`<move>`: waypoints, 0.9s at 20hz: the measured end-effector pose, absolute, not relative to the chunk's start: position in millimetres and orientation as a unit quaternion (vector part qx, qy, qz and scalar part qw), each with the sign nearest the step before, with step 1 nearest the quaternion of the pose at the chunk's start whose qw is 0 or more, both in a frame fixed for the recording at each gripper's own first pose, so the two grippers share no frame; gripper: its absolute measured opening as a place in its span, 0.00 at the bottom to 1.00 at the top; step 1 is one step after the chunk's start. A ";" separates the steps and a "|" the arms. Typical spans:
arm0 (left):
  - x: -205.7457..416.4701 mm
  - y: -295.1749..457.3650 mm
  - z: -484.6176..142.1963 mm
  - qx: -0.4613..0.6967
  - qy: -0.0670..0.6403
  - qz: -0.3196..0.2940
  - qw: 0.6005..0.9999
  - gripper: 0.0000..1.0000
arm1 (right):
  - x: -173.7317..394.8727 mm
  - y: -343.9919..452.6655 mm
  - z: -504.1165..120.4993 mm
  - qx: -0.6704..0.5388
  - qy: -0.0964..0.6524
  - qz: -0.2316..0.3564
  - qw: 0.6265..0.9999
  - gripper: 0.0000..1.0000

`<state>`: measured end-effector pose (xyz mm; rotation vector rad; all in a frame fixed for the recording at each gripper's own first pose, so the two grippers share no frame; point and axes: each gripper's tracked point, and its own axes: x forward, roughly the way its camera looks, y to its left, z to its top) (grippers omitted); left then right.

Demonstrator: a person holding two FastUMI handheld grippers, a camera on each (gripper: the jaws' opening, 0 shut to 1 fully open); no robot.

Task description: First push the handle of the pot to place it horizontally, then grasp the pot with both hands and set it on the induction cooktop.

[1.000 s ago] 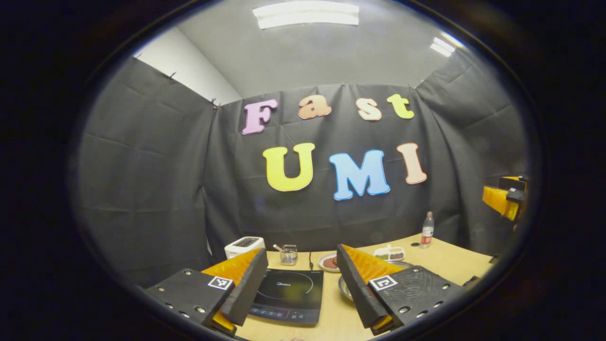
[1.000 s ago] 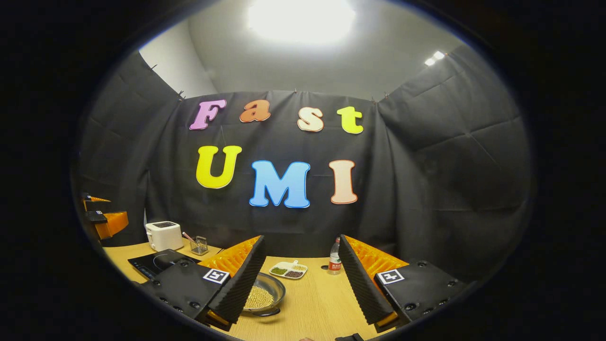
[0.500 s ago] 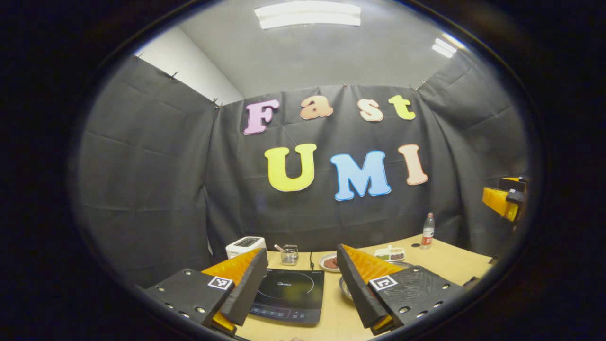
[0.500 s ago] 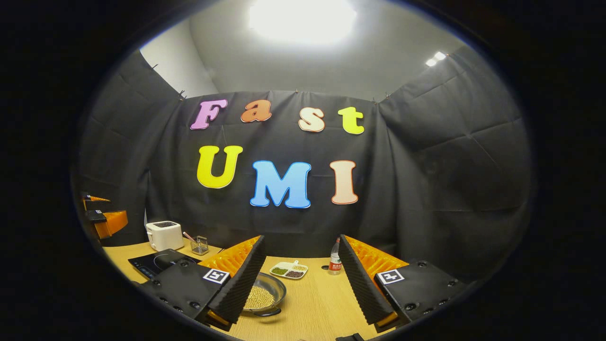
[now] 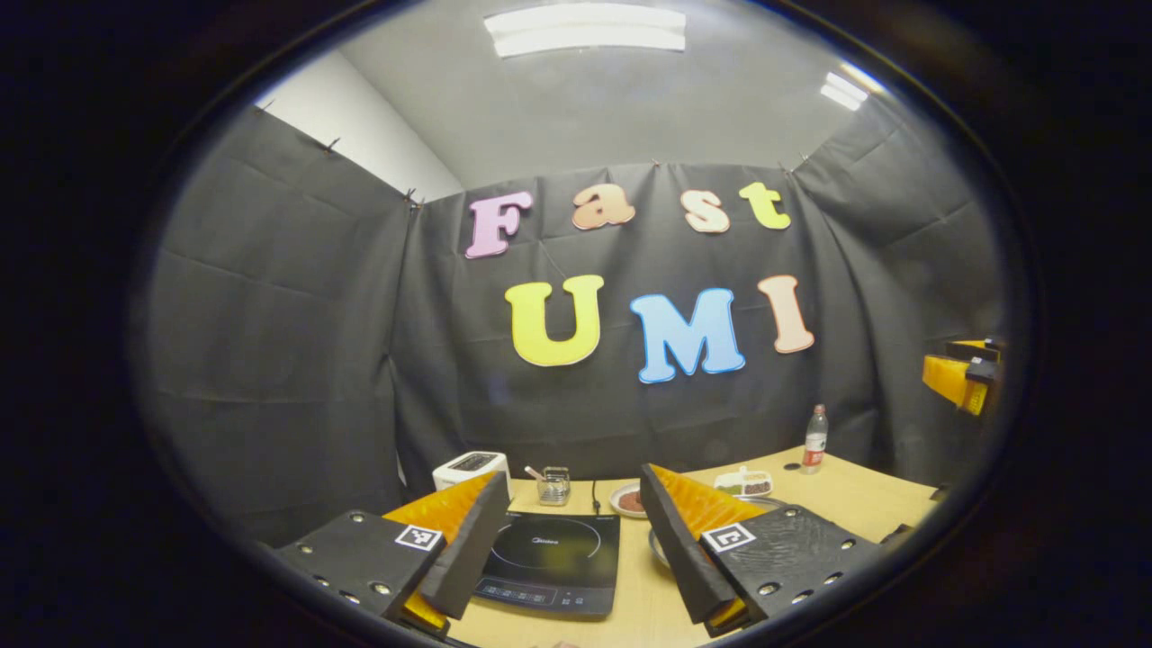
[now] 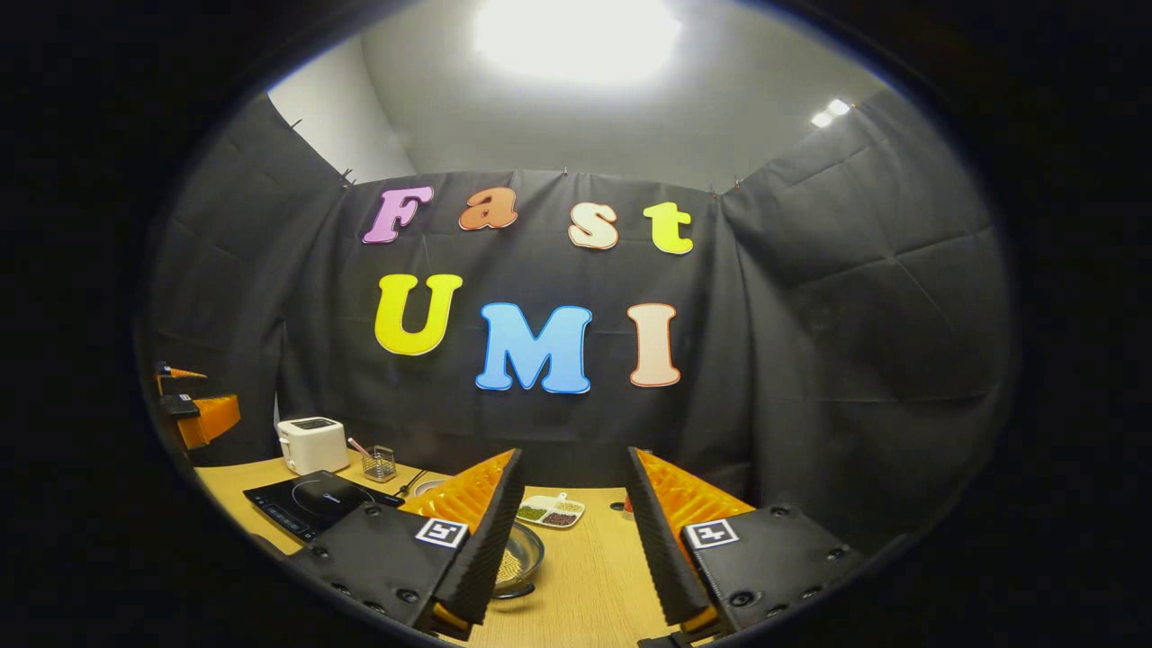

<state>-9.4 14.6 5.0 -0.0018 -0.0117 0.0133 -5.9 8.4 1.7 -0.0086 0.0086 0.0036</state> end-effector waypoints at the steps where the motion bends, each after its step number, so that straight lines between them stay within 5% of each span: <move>1: -9.4 14.1 4.7 0.000 -0.007 0.006 1.000 0.89 | -5.3 8.3 2.0 -0.005 0.004 0.001 1.000 0.67; 4: -9.2 15.6 6.5 0.001 -0.009 0.006 1.000 0.87 | -6.6 11.8 -1.5 -0.008 0.011 0.004 1.000 0.64; 7: -9.2 17.5 8.3 0.001 -0.011 0.005 1.000 0.89 | -4.8 14.7 -3.3 -0.001 0.017 0.007 1.000 0.44; 12: -7.8 23.3 9.9 0.002 -0.015 0.007 1.000 0.89 | -3.4 24.0 -13.7 0.002 0.034 0.005 0.999 0.45; 13: -6.7 25.3 9.2 0.002 -0.015 0.007 1.000 0.89 | -5.6 16.7 -8.1 0.005 0.027 0.001 1.000 0.12; 14: -6.6 28.2 9.9 0.002 -0.015 0.009 1.000 0.88 | -3.4 22.4 -9.3 0.008 0.030 0.007 0.999 0.03; 18: -3.6 39.3 6.5 -0.002 -0.015 0.009 1.000 0.89 | -8.9 30.9 -11.8 0.004 0.038 0.013 0.999 0.06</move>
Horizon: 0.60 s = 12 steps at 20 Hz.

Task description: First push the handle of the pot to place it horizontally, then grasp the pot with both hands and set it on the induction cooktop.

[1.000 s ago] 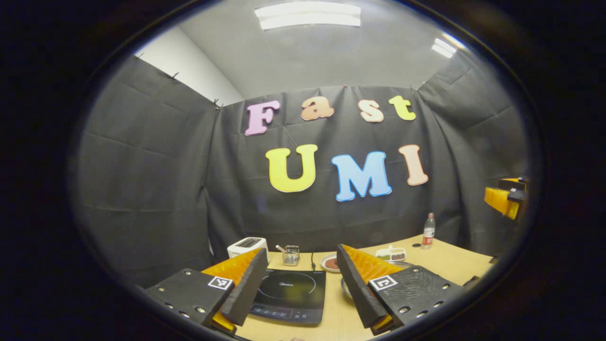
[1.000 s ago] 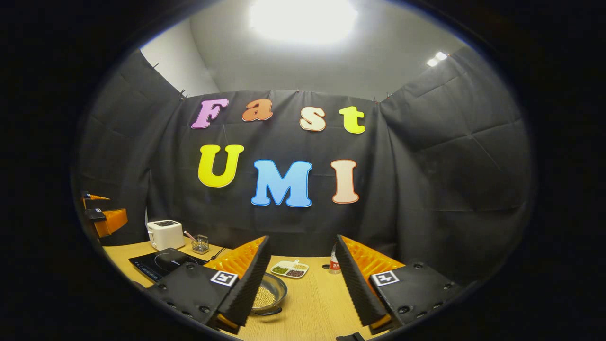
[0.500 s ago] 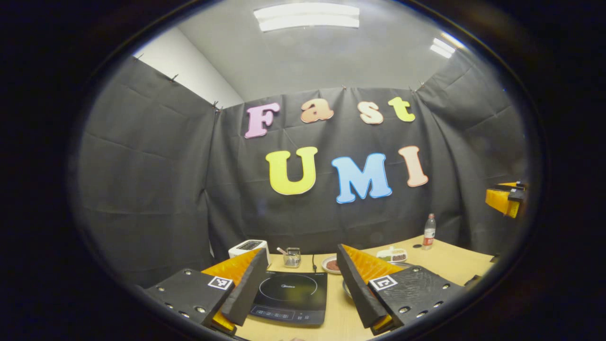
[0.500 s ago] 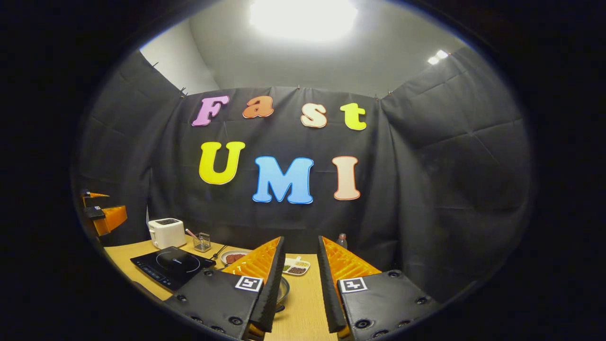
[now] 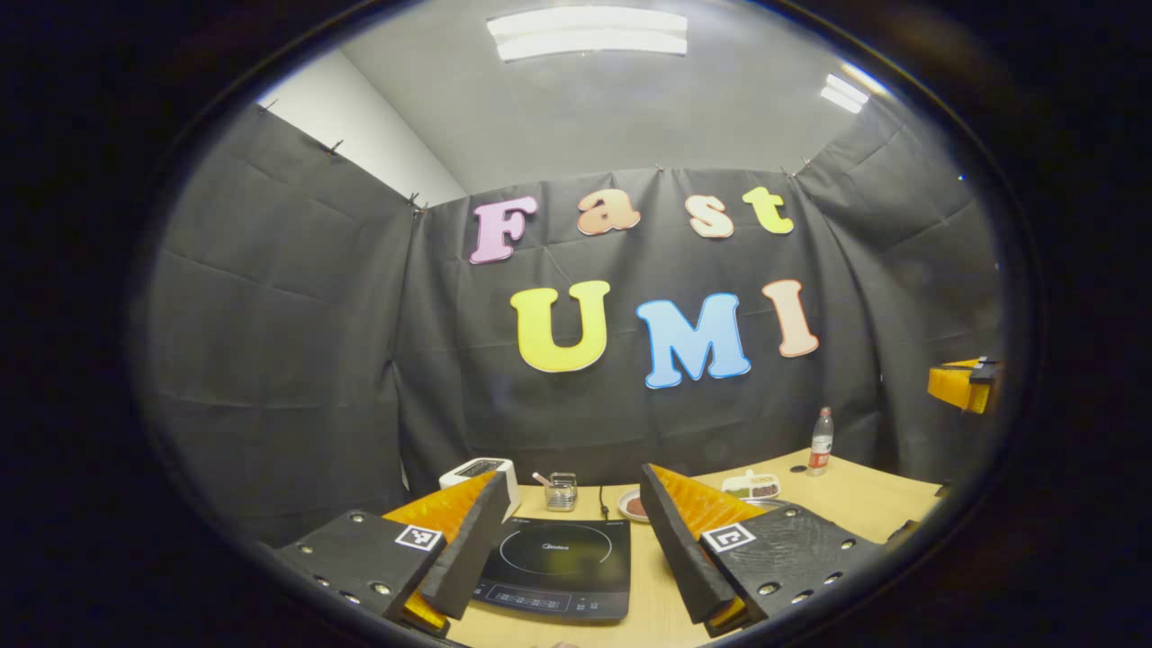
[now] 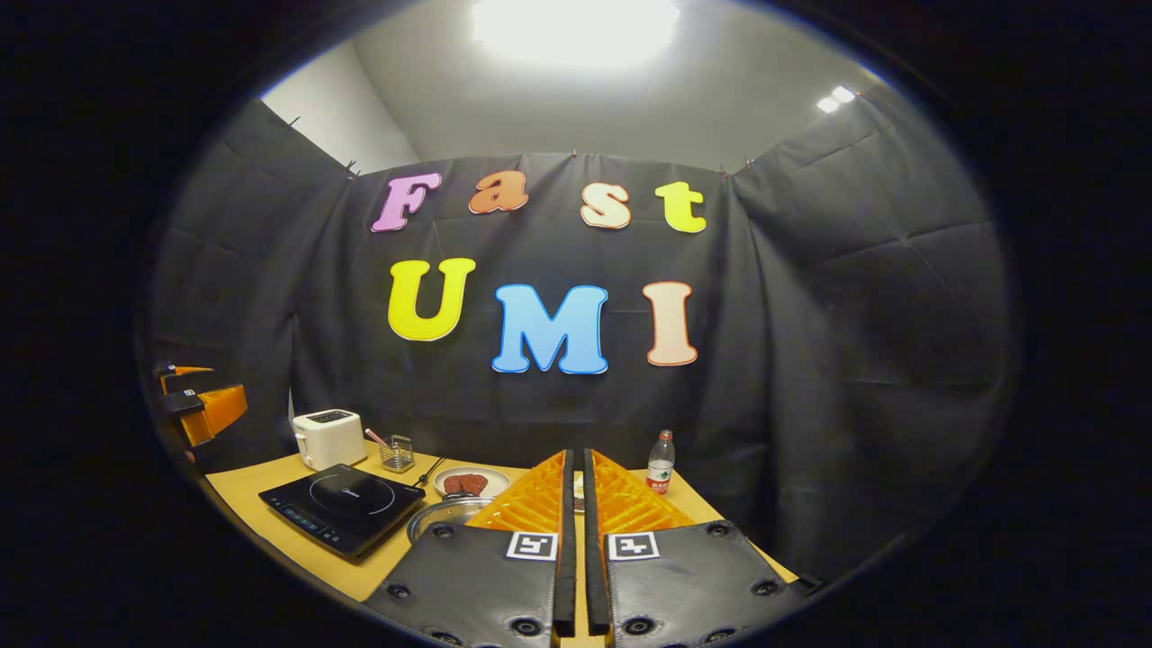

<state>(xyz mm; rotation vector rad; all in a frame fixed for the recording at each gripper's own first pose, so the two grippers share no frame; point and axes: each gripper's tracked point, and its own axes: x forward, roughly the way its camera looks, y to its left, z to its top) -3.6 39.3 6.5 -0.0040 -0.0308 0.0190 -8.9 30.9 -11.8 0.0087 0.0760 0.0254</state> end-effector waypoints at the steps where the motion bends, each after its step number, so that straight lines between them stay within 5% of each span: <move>1: -2.6 42.1 6.1 -0.003 -0.016 0.010 1.000 0.89 | -4.3 40.3 -8.7 0.006 0.032 0.021 0.999 0.04; 12: 8.4 95.7 -7.0 -0.007 -0.021 0.017 1.000 0.89 | 4.0 115.4 -44.0 -0.021 0.077 0.096 0.992 0.02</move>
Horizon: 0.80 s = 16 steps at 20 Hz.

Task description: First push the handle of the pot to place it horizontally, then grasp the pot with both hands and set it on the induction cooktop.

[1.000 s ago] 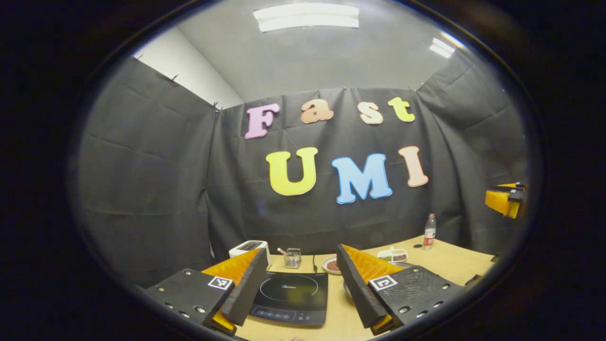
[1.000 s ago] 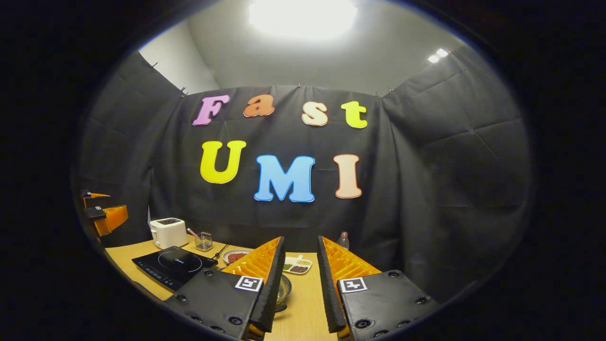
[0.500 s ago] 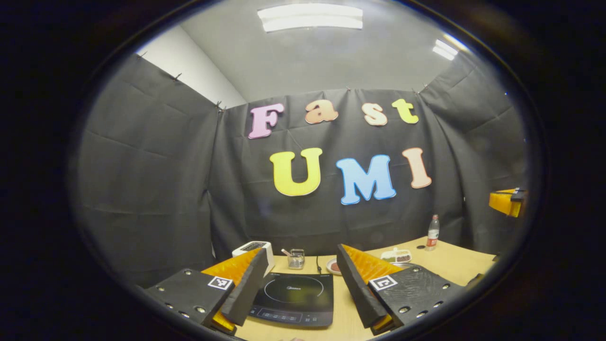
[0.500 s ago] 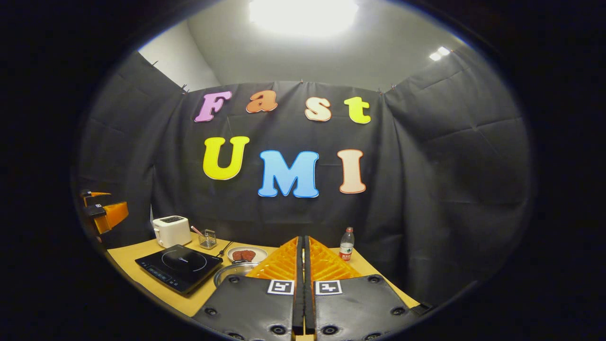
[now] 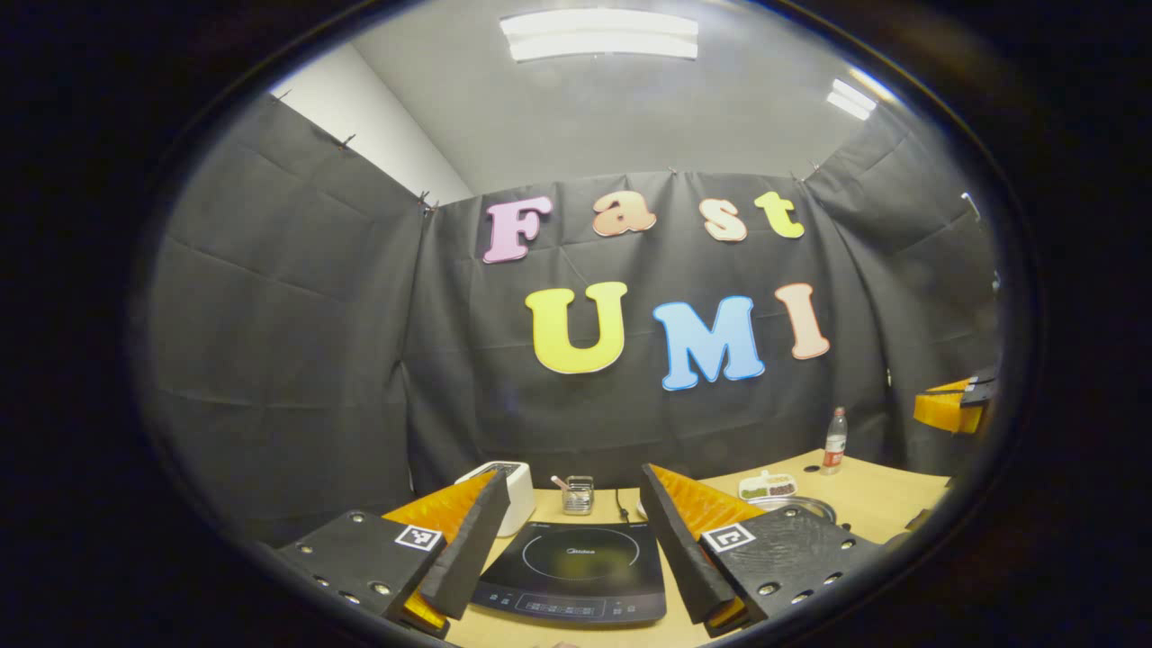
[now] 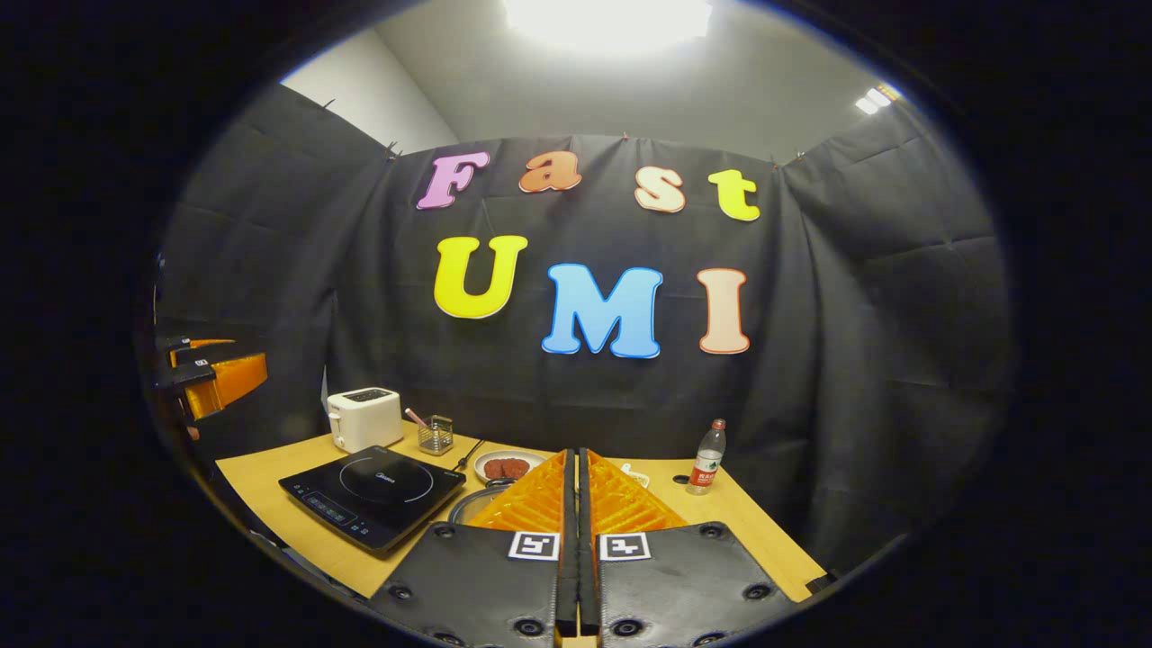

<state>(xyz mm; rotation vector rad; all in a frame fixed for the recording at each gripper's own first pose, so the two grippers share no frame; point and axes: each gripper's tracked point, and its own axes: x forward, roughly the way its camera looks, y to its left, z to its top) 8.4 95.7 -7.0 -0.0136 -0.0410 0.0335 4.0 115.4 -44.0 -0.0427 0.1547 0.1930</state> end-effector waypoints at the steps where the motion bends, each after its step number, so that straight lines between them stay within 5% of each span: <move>1: 9.2 99.7 -8.1 -0.009 -0.021 0.021 1.000 0.89 | 5.1 121.0 -47.9 -0.025 0.081 0.105 0.991 0.02; 16: 57.3 82.8 -21.2 -0.007 0.001 0.060 0.998 0.89 | 32.5 158.0 -164.5 -0.055 0.212 0.233 0.947 0.02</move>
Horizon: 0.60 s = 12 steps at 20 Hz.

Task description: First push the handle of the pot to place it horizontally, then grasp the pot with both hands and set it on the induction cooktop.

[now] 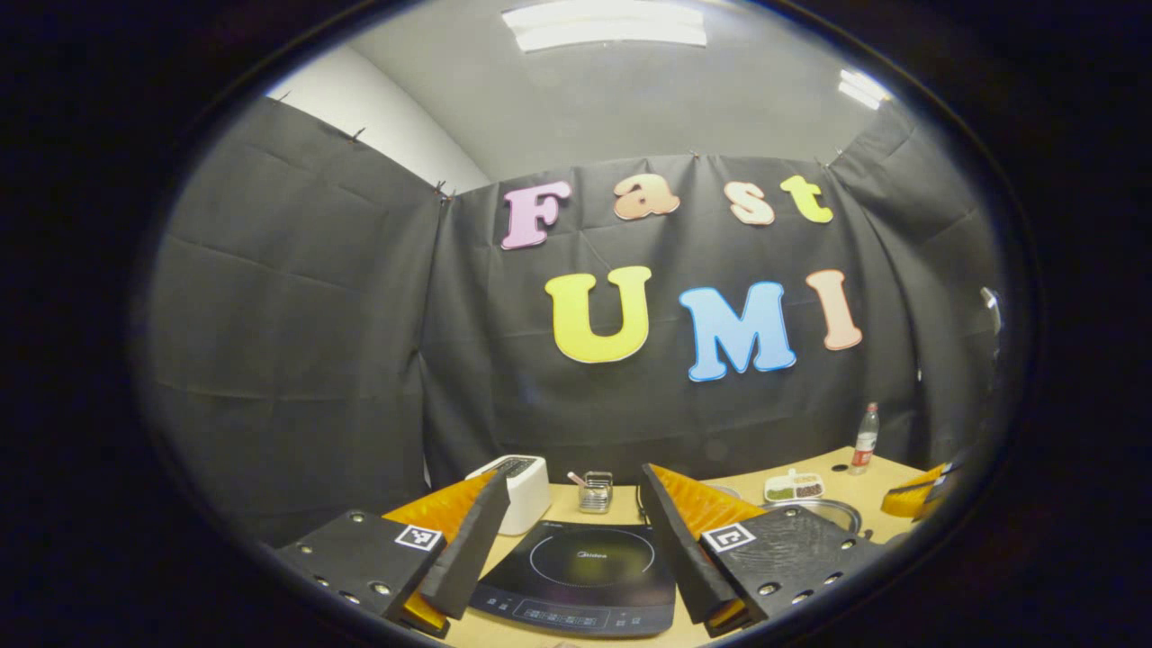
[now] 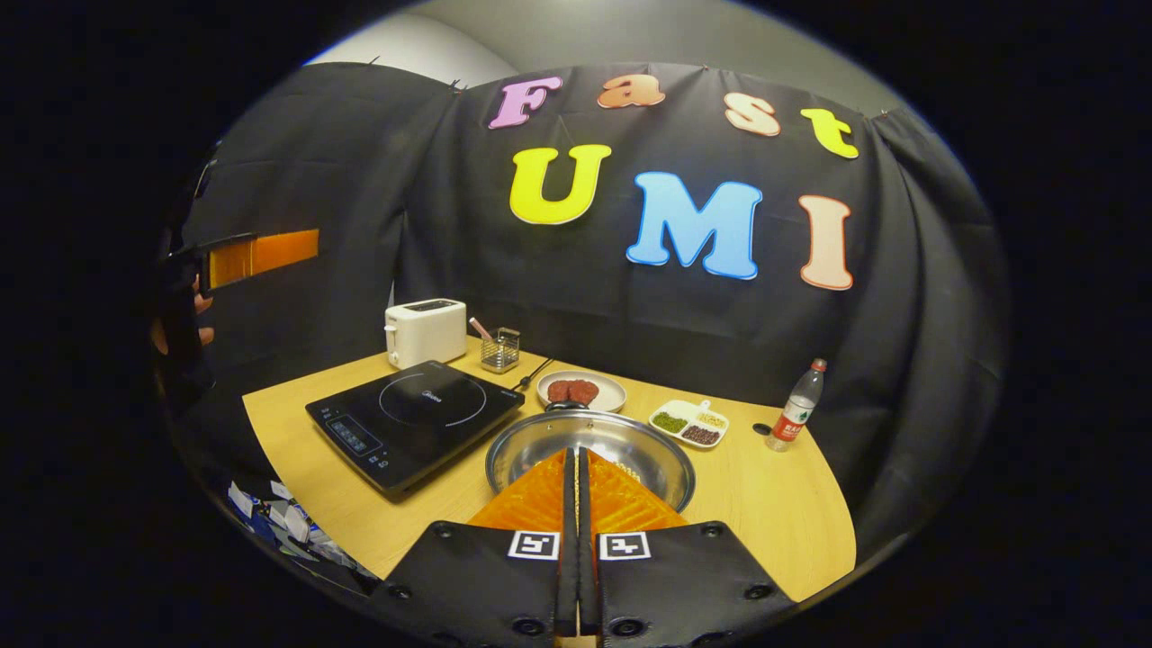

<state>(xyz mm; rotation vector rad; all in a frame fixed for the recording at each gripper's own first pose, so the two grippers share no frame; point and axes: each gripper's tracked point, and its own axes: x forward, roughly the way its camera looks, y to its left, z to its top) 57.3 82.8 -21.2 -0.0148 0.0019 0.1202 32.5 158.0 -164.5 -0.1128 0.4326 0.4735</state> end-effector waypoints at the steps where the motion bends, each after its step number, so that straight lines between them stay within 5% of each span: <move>1: 60.1 78.9 -24.1 -0.008 0.004 0.060 0.998 0.89 | 32.6 158.2 -173.7 -0.055 0.224 0.241 0.943 0.02; 12: 85.7 68.4 -38.4 0.002 0.027 0.087 0.996 0.89 | 31.1 146.5 -249.1 -0.075 0.325 0.290 0.897 0.02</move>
